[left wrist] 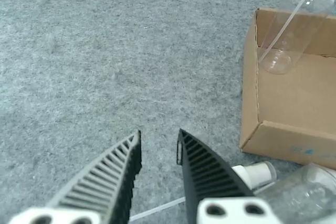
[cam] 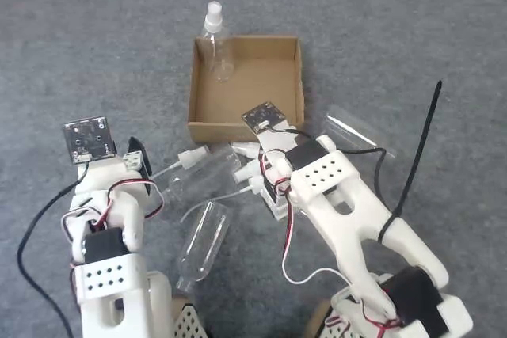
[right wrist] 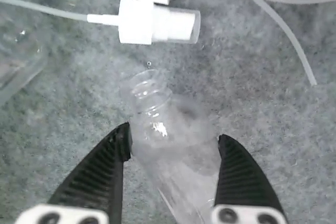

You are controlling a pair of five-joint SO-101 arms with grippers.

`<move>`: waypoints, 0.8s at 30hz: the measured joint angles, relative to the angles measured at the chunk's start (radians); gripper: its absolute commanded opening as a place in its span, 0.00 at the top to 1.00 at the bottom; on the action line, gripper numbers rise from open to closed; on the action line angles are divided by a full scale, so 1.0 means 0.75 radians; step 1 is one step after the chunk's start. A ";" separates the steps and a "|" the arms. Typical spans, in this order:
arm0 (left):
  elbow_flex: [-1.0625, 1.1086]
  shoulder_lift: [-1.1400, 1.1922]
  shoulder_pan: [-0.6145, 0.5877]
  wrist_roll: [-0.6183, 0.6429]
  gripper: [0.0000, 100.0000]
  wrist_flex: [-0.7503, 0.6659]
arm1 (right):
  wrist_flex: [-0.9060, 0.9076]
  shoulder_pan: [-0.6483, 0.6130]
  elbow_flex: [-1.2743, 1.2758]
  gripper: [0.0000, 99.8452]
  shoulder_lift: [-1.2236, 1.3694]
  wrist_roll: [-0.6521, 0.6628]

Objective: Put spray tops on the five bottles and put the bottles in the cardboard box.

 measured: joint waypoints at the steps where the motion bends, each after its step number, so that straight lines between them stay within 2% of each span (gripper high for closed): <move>1: 0.000 0.000 0.000 0.000 0.89 0.000 | 0.000 0.000 0.000 0.84 0.012 0.000; 5: 0.000 0.000 0.000 -0.002 0.89 0.000 | 0.000 0.000 0.000 0.76 0.076 0.000; 13: 0.000 0.000 0.000 -0.004 0.89 0.000 | 0.000 0.000 0.000 0.75 0.117 0.149; 19: 0.000 0.000 0.000 -0.004 0.89 0.000 | 0.000 0.000 0.000 0.65 0.117 0.239; 24: 0.000 0.000 0.000 -0.004 0.89 0.000 | 0.012 0.000 0.000 0.66 0.117 0.297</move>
